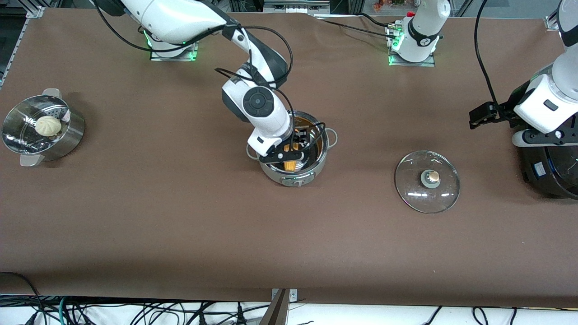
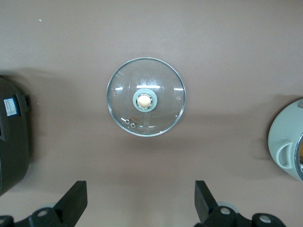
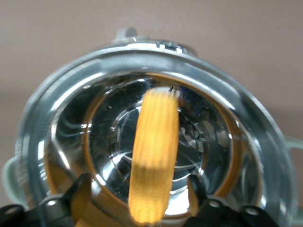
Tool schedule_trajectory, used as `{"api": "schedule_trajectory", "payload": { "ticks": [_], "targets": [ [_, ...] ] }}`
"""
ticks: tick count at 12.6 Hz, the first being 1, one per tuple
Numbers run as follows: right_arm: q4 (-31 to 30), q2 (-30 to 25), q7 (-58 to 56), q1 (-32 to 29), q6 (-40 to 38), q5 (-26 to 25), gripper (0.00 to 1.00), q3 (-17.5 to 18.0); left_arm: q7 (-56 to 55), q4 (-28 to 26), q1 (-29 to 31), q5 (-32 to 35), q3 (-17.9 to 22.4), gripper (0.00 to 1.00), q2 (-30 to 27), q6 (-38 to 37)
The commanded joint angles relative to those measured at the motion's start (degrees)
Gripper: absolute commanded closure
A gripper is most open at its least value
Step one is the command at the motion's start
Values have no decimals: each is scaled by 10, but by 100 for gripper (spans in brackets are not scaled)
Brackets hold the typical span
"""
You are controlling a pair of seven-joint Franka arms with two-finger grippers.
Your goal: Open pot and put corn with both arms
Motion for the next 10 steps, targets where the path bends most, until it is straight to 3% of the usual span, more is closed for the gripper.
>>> {"api": "schedule_trajectory", "payload": {
  "ticks": [1, 3, 4, 7, 8, 9, 10],
  "targets": [
    [-6, -101, 7, -28, -106, -2, 0, -18, 5, 14, -3, -13, 15, 0, 5, -4],
    [-6, -153, 3, -63, -179, -1, 0, -63, 5, 14, -88, -13, 98, 0, 4, -4],
    [-6, -169, -6, -69, -200, -1, 0, -105, 5, 14, -105, -16, 123, 0, 3, -4],
    [-6, -216, -168, -70, -268, 0, 0, -231, 5, 14, -105, -15, 116, 0, -1, -5],
    [-6, -225, -192, -70, -274, 19, 0, -276, 5, 14, -108, -14, 116, 0, -3, -5],
    [-10, -246, -187, -86, -271, 69, 0, -312, 5, 14, -110, -15, 116, 0, -4, -6],
    [-18, -256, -191, -128, -271, 84, 0, -301, 5, 14, -110, -15, 117, 0, -4, -8]
  ]
}}
